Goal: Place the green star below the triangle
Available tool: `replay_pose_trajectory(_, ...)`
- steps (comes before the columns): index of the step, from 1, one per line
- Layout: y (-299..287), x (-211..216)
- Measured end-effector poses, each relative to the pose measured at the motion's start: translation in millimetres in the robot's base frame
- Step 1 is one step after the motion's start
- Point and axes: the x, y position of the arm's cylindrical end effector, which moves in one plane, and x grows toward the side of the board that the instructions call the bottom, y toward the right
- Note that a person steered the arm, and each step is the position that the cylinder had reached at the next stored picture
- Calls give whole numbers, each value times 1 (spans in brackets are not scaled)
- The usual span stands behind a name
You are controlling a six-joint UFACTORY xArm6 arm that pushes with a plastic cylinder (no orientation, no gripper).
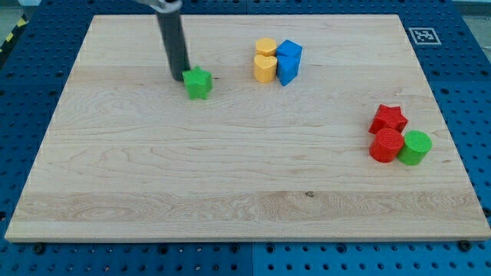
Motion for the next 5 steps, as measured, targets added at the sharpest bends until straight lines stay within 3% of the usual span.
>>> replay_pose_trajectory(1, 40, 29)
replay_pose_trajectory(3, -3, 33)
replay_pose_trajectory(4, 14, 45)
replay_pose_trajectory(5, 72, 45)
